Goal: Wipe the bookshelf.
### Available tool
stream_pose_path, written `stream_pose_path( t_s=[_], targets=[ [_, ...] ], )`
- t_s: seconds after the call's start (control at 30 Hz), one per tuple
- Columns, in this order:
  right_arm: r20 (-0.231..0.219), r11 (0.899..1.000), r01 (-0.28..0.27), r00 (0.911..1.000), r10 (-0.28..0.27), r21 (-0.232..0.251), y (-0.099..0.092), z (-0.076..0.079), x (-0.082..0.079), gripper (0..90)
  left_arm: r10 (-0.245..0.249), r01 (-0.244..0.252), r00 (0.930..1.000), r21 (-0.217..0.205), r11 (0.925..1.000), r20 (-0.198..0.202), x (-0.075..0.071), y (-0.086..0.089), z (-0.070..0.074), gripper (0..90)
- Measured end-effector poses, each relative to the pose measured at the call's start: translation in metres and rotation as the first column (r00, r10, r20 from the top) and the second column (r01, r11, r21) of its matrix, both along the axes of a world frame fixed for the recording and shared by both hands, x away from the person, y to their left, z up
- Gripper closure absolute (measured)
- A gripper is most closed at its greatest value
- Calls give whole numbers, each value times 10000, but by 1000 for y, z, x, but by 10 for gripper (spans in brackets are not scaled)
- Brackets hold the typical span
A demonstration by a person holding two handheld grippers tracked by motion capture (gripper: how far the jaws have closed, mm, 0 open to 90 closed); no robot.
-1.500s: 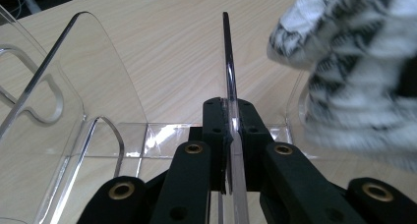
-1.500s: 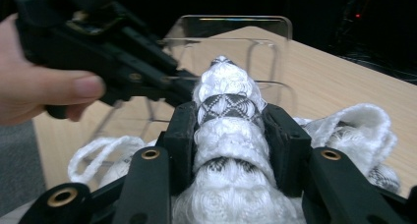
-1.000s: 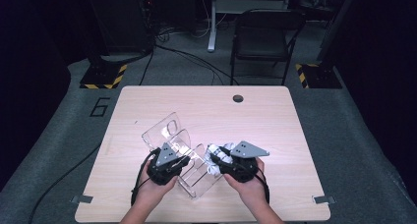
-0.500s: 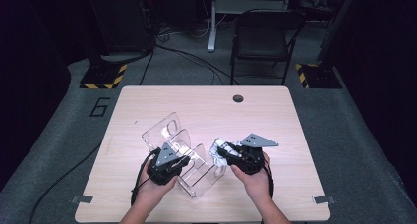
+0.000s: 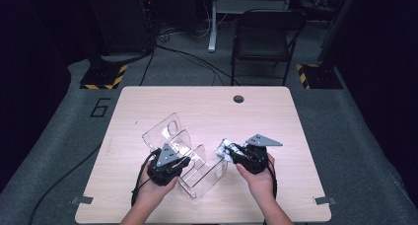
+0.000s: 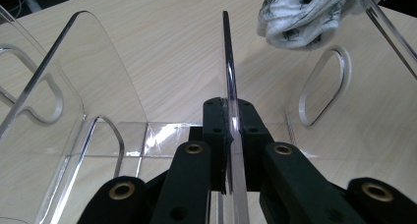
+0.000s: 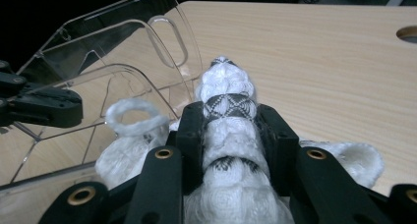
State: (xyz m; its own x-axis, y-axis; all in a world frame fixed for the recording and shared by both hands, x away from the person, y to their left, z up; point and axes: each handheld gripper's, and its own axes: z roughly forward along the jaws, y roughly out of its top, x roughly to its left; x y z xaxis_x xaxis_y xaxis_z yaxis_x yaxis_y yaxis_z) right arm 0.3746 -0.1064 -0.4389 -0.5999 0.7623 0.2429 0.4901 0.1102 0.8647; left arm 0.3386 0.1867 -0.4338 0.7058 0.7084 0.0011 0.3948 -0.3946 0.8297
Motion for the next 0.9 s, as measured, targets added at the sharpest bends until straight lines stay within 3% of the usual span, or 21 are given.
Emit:
stream_pose_path(
  t_s=[0.17,0.5,0.8,0.83,0.9],
  targets=[
    [-597,9997,197,9980,-203,-109,-2,-14,4,673,1,-1,10000,17,10000,-6,0,0,0,854],
    [-1586,9988,441,9865,-400,221,-7,-47,7,675,-65,65,10000,6,10000,-40,1,1,0,854],
    [-1827,9987,381,9822,-437,-338,-5,-73,11,676,-77,77,10000,-10,10000,-43,1,1,0,854],
    [-1998,9983,403,9787,-478,-416,-5,-75,10,676,-92,92,10000,2,10000,-36,1,1,0,854],
    [-2017,9987,366,9785,-431,-361,-5,-81,10,676,-93,93,10000,8,10000,-37,1,1,0,854]
  ],
)
